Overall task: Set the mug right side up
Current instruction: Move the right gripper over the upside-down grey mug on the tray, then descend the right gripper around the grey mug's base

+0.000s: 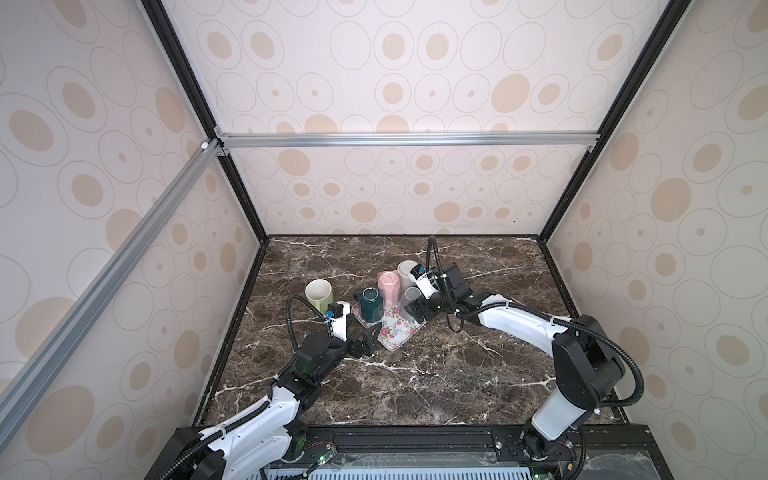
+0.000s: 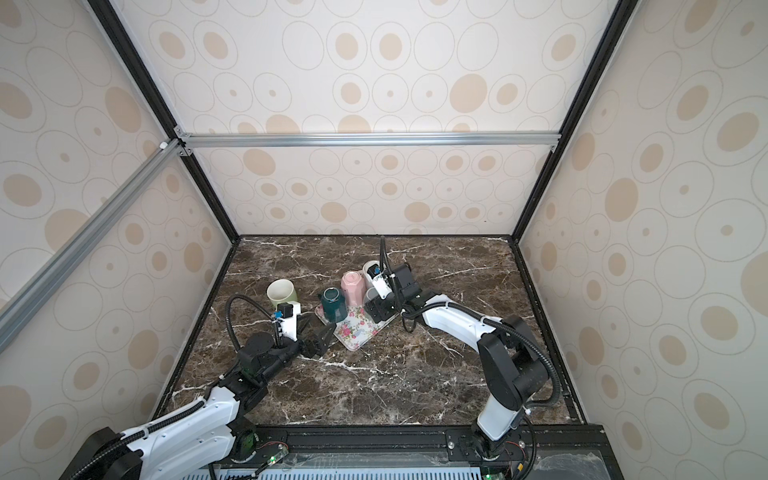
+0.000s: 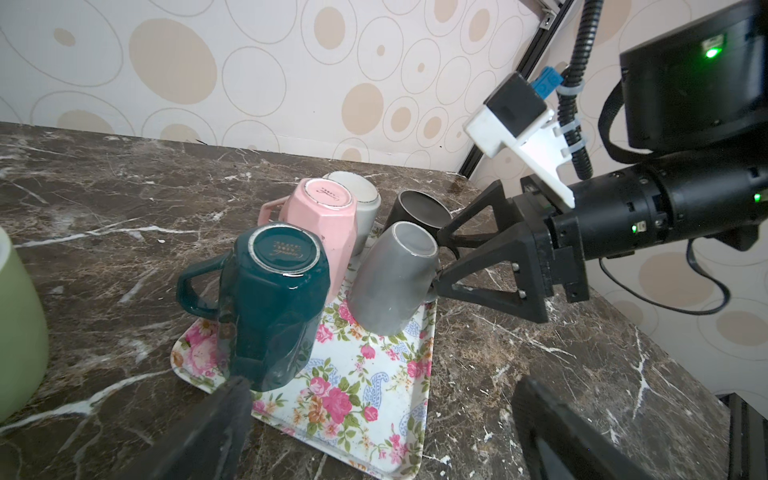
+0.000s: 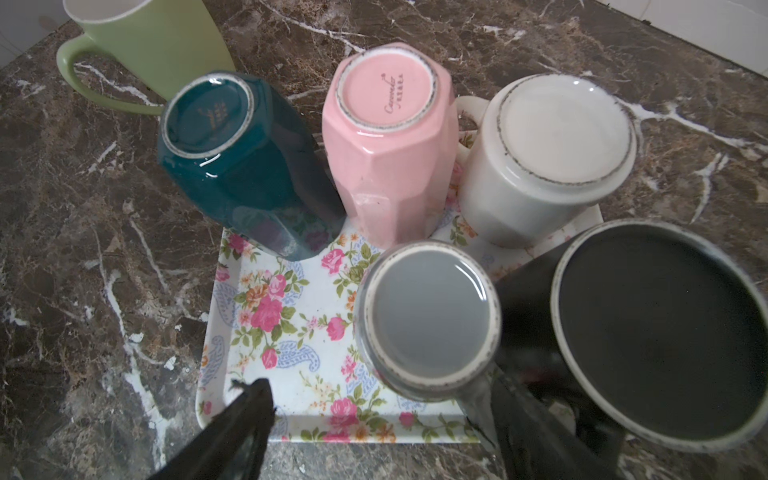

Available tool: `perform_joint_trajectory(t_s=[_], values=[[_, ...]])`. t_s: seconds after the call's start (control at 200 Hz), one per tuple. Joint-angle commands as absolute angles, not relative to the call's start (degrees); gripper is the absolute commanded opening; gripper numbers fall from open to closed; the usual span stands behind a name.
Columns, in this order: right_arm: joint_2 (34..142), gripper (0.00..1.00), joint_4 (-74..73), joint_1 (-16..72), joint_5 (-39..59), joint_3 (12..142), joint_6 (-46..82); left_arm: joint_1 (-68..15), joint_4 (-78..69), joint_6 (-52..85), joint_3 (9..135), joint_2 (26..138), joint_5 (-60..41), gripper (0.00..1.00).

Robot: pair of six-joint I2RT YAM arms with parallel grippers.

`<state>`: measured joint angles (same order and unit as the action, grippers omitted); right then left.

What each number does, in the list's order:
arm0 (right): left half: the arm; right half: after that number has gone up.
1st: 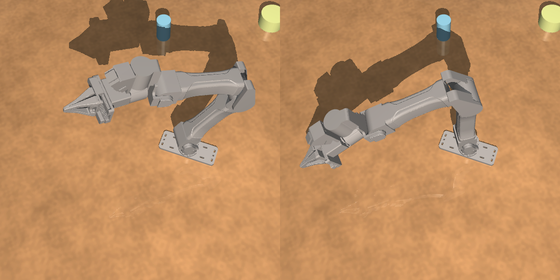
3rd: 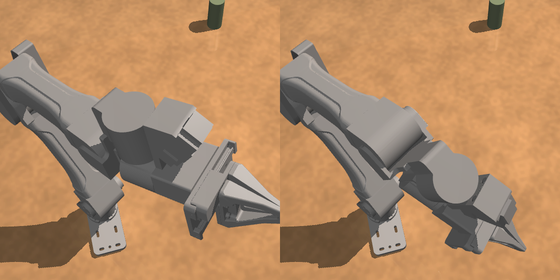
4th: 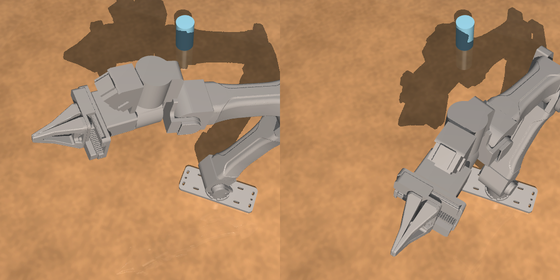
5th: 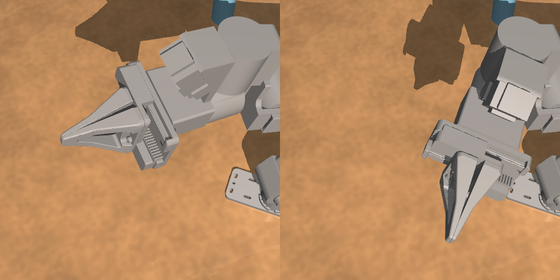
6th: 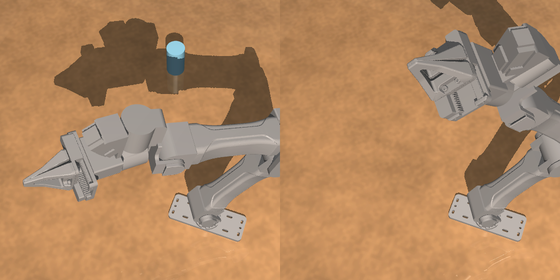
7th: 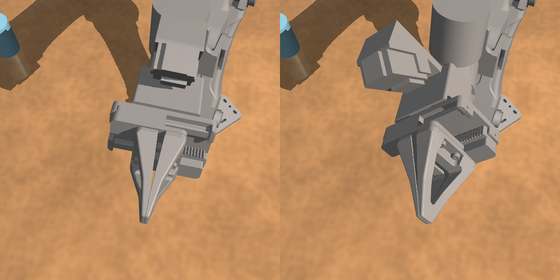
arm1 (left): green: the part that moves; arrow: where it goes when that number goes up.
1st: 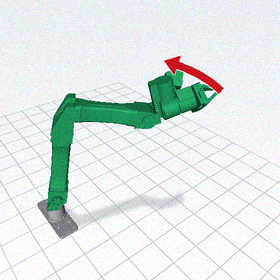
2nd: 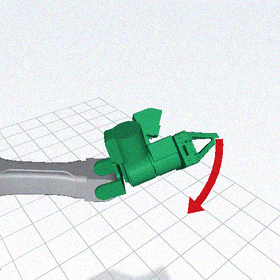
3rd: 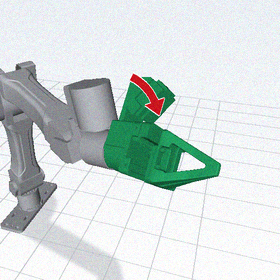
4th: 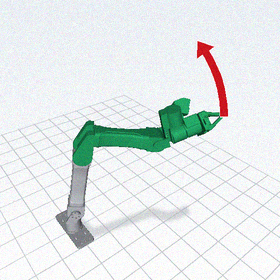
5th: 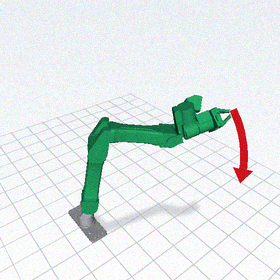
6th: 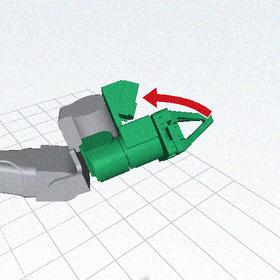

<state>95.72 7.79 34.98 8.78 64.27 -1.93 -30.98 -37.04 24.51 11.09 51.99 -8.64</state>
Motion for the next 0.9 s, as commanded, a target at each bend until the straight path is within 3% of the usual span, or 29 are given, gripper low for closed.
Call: perform_joint_trajectory(t_s=[0.0,0.895], values=[[96.92,0.85,7.91,34.67,8.9,63.98,-1.06,-31.46,-37.66,23.2,10.72,50.63,-7.65,0.98],[100.46,0.83,8.53,34.45,9.18,63.75,-0.07,-31.46,-37.79,23.38,10.37,50.34,-7.45,0.98]])
